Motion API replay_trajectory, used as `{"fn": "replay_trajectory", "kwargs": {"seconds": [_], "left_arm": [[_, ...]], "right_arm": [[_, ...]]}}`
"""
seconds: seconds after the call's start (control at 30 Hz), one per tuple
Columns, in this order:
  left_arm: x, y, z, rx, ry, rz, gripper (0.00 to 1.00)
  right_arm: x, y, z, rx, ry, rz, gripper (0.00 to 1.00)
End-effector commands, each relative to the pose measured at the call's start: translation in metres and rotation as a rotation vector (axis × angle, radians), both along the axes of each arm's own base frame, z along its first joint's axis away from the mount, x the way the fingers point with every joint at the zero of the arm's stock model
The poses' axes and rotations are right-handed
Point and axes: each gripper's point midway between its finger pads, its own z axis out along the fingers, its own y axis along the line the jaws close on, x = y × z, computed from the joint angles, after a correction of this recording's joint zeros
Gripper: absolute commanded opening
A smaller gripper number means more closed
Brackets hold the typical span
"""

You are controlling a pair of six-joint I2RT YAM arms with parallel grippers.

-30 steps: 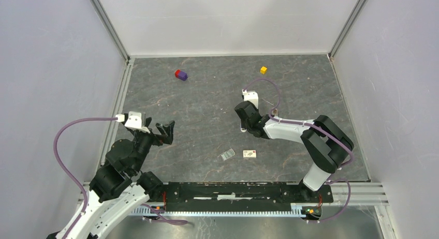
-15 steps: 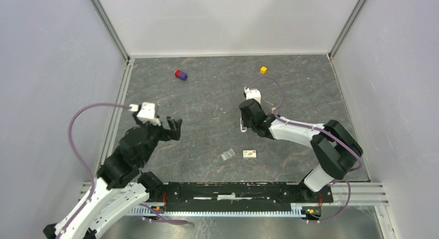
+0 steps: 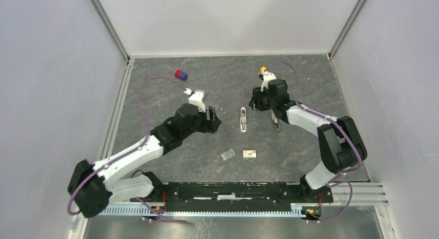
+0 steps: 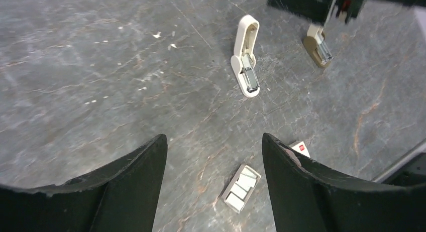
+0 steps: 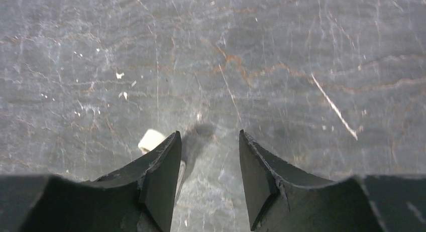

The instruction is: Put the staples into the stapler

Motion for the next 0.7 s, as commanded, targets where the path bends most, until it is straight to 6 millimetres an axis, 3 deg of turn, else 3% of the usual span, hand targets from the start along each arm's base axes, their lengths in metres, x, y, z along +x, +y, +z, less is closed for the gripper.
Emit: {"fn": "replay_trajectory", "kwargs": {"seconds": [0.0, 0.17, 0.3, 0.47, 0.67], "left_arm": [[0.026, -0.057, 0.023, -0.053, -0.119, 0.037, 0.76], [0.043, -0.1, -0.003, -0.01, -0.135, 0.044, 0.72], [0.042, -0.129, -0.035, 0.045, -0.166, -0.001, 0.71], [0.04, -0.149, -0.069, 0.15, -0.164, -0.032, 0.74], [0.044, -0.156, -0.096, 0.253, -0.154, -0.035, 0.76]], "right_arm": [[0.018, 0.023, 0.02, 0.074, -0.023, 0.153, 0.51], [0.023, 0.02, 0.022, 0.092, -0.038, 0.175, 0.5], [0.035, 0.013, 0.006, 0.079, 0.032, 0.172, 0.45], [0.045, 0.012, -0.009, 0.05, 0.058, 0.198, 0.41], [0.051, 0.009, -0.014, 0.042, 0.064, 0.201, 0.42]]}}
